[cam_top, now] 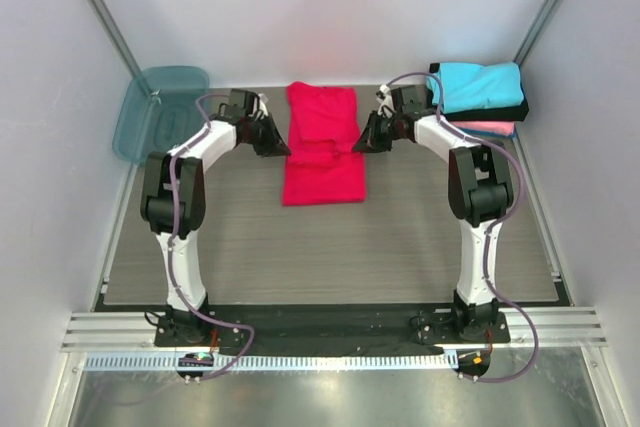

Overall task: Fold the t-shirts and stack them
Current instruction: Fold the tshirt, then neatly place the folded tshirt to the corner

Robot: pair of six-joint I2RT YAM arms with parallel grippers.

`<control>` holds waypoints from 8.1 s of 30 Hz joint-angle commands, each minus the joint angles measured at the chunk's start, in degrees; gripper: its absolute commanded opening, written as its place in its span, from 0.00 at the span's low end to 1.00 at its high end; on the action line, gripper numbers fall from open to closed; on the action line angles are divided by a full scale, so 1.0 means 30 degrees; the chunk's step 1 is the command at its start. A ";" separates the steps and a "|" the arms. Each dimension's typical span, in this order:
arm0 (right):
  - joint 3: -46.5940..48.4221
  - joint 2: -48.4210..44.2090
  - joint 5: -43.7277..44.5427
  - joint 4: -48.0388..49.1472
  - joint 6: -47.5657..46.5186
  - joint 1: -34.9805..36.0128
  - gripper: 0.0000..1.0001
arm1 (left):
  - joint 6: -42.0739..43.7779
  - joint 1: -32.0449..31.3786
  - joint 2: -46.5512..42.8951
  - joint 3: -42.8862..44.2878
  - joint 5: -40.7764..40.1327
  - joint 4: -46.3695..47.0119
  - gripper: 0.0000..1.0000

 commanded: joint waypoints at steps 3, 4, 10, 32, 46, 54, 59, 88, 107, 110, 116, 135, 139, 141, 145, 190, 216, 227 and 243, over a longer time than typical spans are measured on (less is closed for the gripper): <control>0.1119 0.0586 0.0364 0.0875 -0.0115 -0.0038 0.28 | 0.0564 0.0114 0.0774 0.1792 -0.1795 0.0358 0.33; 0.1089 0.0499 0.0539 0.0904 -0.0260 -0.0096 0.37 | 0.0593 0.0114 0.0687 0.1938 -0.2239 0.0008 0.39; -0.0139 -0.2075 0.0249 0.0059 -0.0584 -0.1266 0.44 | -0.0225 0.1020 -0.2678 0.0040 -0.2712 -0.2039 0.45; -1.0308 -0.4543 -0.5260 0.1664 0.5594 -0.2002 0.53 | -0.2833 0.1140 -0.4091 -0.8519 0.2561 -0.0144 0.63; -1.0161 -0.2990 -0.5465 0.3160 0.6974 -0.1239 0.53 | -0.3625 -0.0501 -0.1131 -0.6879 0.2679 0.0972 0.49; -0.9957 -0.2227 -0.4938 0.3628 0.7296 -0.1210 0.50 | -0.4034 -0.0501 -0.0955 -0.7436 0.2240 0.0708 0.38; -0.9605 -0.1789 -0.4674 0.4067 0.7647 -0.1239 0.45 | -0.4182 -0.0501 -0.0808 -0.7349 0.2064 0.0884 0.29; -1.0572 -1.0339 -0.6197 -0.0179 0.4163 -0.1620 0.01 | -0.1224 -0.1468 -1.0240 -0.8694 0.2240 -0.2689 0.00; -0.5974 -0.7180 -0.5670 0.1196 0.3166 -0.0917 0.01 | -0.1487 0.0610 -1.0742 -0.8288 0.1301 -0.0380 0.00; -0.4686 -0.6126 -0.5495 0.1489 0.2844 -0.0888 0.01 | -0.1458 0.0963 -0.9250 -0.7088 0.1448 0.0382 0.00; -0.1816 -0.3669 -0.5172 0.2076 0.2463 -0.0917 0.01 | -0.0580 0.1051 -0.5677 -0.2761 0.1918 0.1089 0.00; 1.0314 0.5680 -0.3591 0.3276 0.1819 -0.1356 0.03 | 0.3434 0.1051 0.5282 1.0255 -0.0658 0.1498 0.00; 1.2160 0.7612 -0.2831 0.3628 0.1759 -0.1386 0.22 | 0.3611 0.0964 0.6807 1.1808 -0.1420 0.2258 0.09; 1.2864 0.7909 -0.2420 0.3861 0.1614 -0.1386 0.48 | 0.3553 0.0934 0.7276 1.2074 -0.1977 0.2814 0.33; 1.2898 0.7298 -0.2154 0.3922 0.0707 -0.1590 0.59 | 0.3815 0.0934 0.7104 1.3216 -0.4345 0.3637 0.47; 0.7416 1.0605 -0.7077 0.6763 0.6359 -0.0976 0.89 | 0.3728 -0.0238 0.6018 0.5660 0.7659 0.1675 0.42; 1.5909 0.8117 -0.4913 -0.7292 -0.7518 -0.1443 0.01 | 0.7711 0.1607 0.2151 0.6597 0.6020 -0.1224 0.42; 1.5824 0.4513 0.1388 -0.9555 -1.3092 -0.2673 0.01 | 0.8327 0.1462 0.2677 0.7505 0.5433 -0.1255 0.42; 1.9397 0.3048 0.4612 -0.8618 -1.5905 -0.4344 0.01 | 0.7596 0.0466 0.4201 0.8355 0.6106 -0.0435 0.43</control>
